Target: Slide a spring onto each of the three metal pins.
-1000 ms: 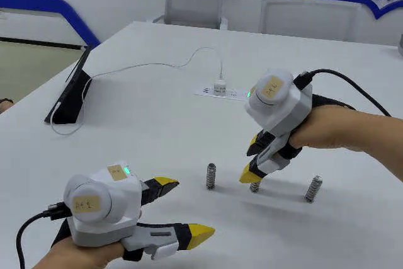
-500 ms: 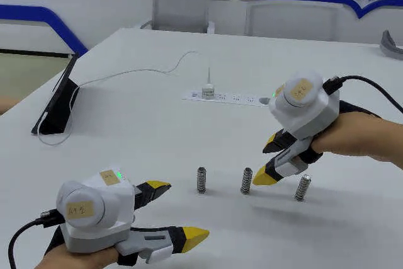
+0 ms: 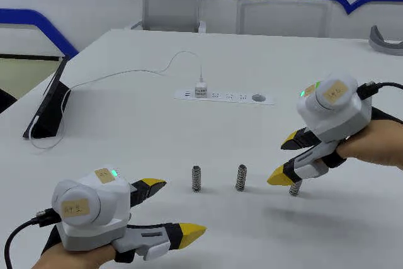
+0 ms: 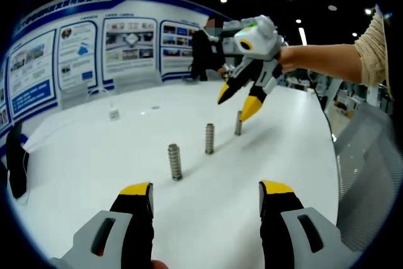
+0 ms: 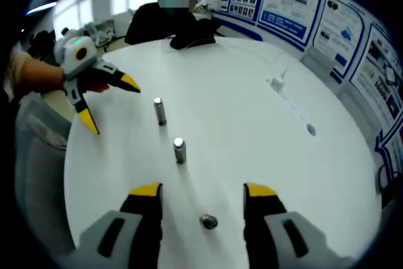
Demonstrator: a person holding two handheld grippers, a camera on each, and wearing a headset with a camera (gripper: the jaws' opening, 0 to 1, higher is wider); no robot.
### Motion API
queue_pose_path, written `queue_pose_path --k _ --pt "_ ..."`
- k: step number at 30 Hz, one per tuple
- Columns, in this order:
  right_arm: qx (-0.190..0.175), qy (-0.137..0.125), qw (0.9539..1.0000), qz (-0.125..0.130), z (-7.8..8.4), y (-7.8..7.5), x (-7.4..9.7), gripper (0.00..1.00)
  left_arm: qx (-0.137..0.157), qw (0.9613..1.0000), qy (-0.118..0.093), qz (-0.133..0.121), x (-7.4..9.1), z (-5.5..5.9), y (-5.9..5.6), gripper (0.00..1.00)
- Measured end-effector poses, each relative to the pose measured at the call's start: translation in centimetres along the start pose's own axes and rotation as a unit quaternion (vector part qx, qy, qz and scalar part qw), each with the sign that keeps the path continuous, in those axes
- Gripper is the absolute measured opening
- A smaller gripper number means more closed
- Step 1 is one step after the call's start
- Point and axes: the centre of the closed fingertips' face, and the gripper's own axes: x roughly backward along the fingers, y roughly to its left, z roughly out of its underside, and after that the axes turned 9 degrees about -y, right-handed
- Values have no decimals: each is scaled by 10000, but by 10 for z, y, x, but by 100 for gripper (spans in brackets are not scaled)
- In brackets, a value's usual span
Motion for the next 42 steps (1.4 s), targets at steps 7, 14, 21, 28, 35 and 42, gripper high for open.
queue_pose_path --k 7,14,21,28,35,42 --pt "-215 -202 9993 234 12 -2 17 55 -6 10000 -3 15 -2 0 0 70" --pt "-364 -322 9982 359 25 5 29 56 -2 10000 -5 14 -2 0 -1 71" --pt "-466 -486 9968 423 35 14 35 57 6 10000 -3 -11 -1 0 0 71" --pt "-527 -732 9943 577 39 17 43 59 20 10000 0 -28 0 1 0 72" --pt "-600 -1068 9906 605 40 26 48 60 38 10000 -6 -60 3 1 0 72" --pt "-614 -1258 9881 636 43 33 50 63 57 9999 1 -95 6 3 1 73"
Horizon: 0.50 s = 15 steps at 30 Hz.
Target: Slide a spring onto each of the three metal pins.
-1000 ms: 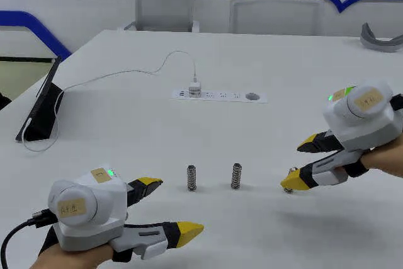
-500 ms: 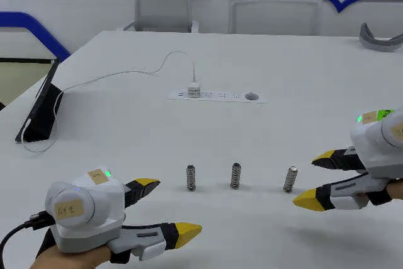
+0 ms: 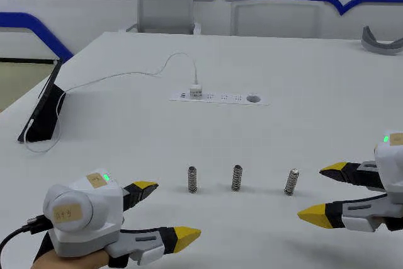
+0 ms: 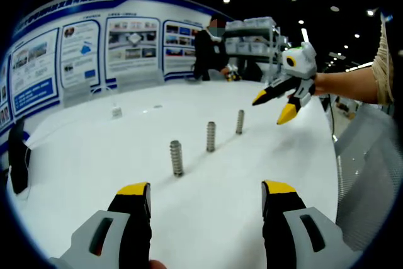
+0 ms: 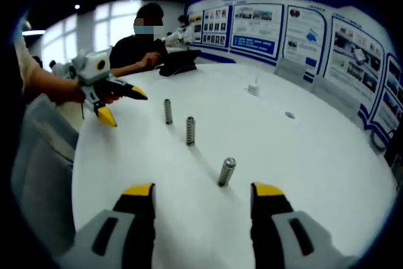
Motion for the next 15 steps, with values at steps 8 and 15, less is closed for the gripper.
queue_pose_path --k 8,15 --pt "-49 -151 9999 64 0 1 1 65 15 10000 -7 -37 2 1 1 73" --pt "-57 -181 9998 74 1 0 -1 66 29 10000 -7 -54 3 2 1 73"
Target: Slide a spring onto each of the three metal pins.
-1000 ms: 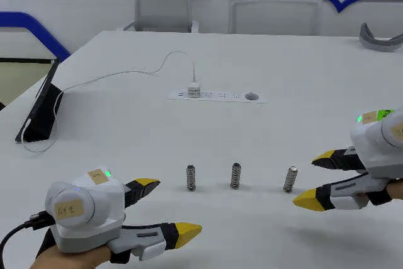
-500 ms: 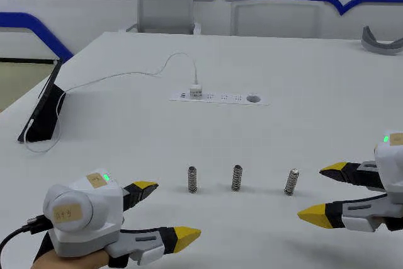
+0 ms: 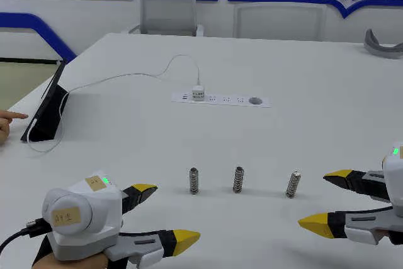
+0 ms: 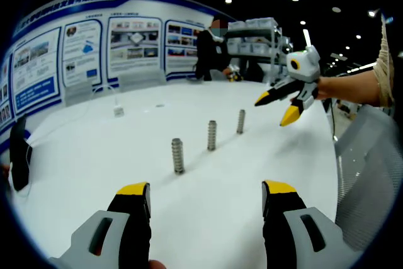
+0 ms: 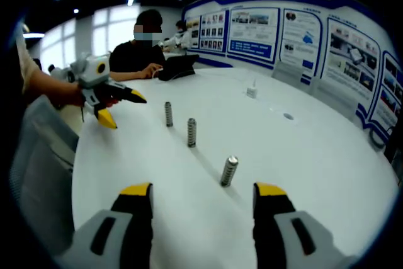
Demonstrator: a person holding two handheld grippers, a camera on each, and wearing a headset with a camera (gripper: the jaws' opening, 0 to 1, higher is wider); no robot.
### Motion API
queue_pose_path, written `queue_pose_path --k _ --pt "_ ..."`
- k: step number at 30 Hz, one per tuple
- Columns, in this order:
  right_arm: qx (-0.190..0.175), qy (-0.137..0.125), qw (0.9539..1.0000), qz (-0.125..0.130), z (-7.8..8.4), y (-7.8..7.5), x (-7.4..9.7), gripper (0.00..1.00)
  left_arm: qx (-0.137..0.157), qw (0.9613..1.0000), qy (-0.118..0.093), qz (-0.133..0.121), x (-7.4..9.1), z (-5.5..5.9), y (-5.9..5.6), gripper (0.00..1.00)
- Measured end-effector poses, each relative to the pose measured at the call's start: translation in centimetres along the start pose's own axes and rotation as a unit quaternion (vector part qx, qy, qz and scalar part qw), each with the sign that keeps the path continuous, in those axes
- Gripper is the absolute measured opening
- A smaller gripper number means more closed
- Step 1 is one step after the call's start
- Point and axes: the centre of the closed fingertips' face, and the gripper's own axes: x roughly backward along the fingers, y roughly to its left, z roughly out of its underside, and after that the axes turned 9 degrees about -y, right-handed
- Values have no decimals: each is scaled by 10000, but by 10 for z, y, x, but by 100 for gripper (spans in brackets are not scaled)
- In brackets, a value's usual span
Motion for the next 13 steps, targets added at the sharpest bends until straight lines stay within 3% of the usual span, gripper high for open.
queue_pose_path --k 13 --pt "36 -25 10000 29 -1 -1 -1 66 14 10000 -16 -20 0 0 1 73"
